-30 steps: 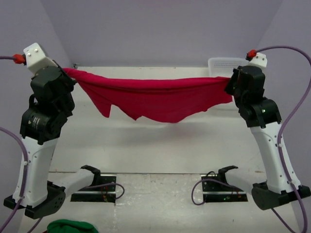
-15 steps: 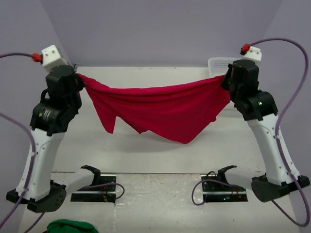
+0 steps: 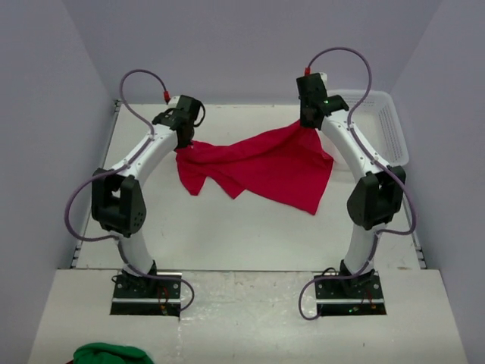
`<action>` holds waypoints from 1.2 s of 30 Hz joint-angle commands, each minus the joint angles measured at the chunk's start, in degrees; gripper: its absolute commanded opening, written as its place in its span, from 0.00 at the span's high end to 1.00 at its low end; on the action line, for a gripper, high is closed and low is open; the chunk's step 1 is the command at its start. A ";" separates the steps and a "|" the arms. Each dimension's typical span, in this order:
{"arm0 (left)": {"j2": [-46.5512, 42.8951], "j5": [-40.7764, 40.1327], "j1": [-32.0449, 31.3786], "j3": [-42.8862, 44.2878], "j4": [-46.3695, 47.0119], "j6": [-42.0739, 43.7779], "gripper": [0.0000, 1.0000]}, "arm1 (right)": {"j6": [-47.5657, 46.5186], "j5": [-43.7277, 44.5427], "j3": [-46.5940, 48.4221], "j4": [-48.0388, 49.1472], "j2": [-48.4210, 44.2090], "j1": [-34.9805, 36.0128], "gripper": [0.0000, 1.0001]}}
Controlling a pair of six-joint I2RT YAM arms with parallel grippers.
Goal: Fold and stack the t-shirts
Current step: Flatten out the tshirt
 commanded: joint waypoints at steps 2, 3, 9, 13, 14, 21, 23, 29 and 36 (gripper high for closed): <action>4.78 0.84 1.29 6.79 2.53 -1.07 1.00 | -2.81 -1.10 7.49 0.76 3.10 -0.37 1.00; 7.40 0.93 1.56 7.75 2.45 -1.07 1.00 | -3.16 -1.37 9.15 0.76 3.98 -0.37 1.00; 14.80 3.65 4.02 15.57 2.18 -0.29 1.00 | -4.83 -4.71 15.84 -0.38 11.54 -1.25 1.00; 17.36 5.40 4.81 19.97 1.48 0.42 0.96 | -5.27 -5.32 19.10 -1.61 14.88 -1.60 1.00; 17.53 5.59 4.90 20.50 1.74 0.42 0.93 | -5.36 -5.50 19.54 -1.61 15.32 -1.78 1.00; 10.80 5.50 4.99 16.48 4.90 -0.45 0.10 | -5.89 -6.64 22.78 -1.88 15.41 -2.75 0.12; 7.45 4.97 4.81 14.19 6.22 -1.25 0.02 | -5.02 -7.61 23.23 -2.84 14.01 -2.57 0.07; -8.36 6.37 0.34 1.02 6.76 -2.92 0.06 | 1.75 -10.94 6.49 -1.62 -3.01 1.99 0.02; -13.75 10.85 -7.40 -17.00 6.66 -5.90 0.44 | 7.91 -14.12 -23.84 3.22 -20.44 8.06 0.15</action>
